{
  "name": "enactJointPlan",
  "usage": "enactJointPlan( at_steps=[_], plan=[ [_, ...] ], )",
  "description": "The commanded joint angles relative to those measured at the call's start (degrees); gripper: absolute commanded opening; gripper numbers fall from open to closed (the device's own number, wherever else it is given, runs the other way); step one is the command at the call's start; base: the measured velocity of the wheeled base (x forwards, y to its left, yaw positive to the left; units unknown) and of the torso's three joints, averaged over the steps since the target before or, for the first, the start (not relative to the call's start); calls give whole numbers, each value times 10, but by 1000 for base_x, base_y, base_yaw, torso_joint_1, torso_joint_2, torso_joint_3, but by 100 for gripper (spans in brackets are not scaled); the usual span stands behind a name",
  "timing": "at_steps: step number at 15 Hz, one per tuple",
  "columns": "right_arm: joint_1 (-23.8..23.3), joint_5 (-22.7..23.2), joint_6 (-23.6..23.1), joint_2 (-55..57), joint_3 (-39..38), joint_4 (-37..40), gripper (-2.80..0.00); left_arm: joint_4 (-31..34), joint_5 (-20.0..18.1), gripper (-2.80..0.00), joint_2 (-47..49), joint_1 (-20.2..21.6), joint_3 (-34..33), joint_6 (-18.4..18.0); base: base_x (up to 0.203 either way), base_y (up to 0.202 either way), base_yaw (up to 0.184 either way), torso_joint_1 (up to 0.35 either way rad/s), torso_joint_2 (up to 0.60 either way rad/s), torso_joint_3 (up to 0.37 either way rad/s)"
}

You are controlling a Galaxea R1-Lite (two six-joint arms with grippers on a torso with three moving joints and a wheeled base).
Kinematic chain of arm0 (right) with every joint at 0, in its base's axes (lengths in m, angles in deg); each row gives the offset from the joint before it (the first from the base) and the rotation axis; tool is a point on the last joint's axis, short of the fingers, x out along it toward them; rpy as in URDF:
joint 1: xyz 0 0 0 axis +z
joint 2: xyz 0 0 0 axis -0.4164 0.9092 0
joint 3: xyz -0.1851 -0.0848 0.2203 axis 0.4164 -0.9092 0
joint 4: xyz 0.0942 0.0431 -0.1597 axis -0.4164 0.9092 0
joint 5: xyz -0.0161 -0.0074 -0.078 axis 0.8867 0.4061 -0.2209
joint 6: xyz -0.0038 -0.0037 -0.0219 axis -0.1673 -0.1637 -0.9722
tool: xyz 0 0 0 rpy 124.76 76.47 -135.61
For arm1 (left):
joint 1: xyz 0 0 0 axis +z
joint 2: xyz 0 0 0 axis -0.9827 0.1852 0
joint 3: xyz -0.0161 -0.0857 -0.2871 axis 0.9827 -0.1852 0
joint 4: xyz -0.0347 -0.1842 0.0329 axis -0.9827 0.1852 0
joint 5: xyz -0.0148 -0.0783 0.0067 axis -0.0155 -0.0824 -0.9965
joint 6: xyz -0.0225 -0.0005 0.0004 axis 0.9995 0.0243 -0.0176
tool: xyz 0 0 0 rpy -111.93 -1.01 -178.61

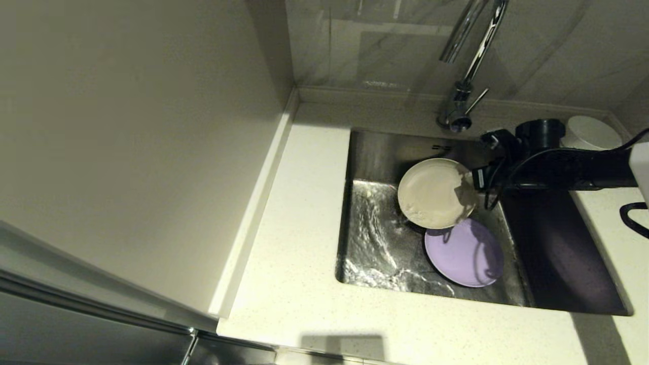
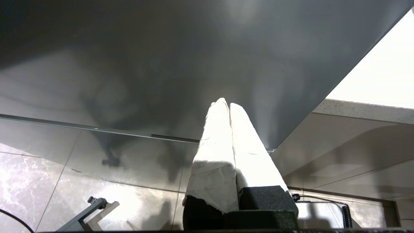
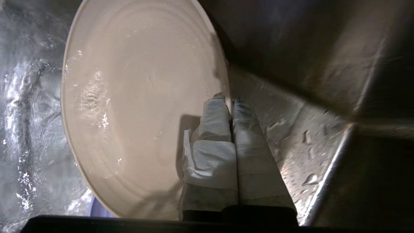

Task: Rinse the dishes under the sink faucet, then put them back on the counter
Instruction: Put a plate back to the table from the sink

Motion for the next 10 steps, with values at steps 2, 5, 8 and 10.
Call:
enactJointPlan(
  at_steps=[2, 5, 8, 10],
  plan=[
    [-37, 38, -2, -30, -2, -4, -280, 0, 0, -280, -1, 0, 0, 0, 0, 0, 0, 0, 0, 0],
    [-78, 59, -9, -43, -31, -65, -280, 0, 0, -280, -1, 0, 0, 0, 0, 0, 0, 0, 0, 0],
    [-127, 106, -37, -59, -81, -127, -280, 0, 0, -280, -1, 0, 0, 0, 0, 0, 0, 0, 0, 0],
    [-157, 124, -58, -73, -108, -141, -280, 0, 0, -280, -1, 0, 0, 0, 0, 0, 0, 0, 0, 0]
  ],
)
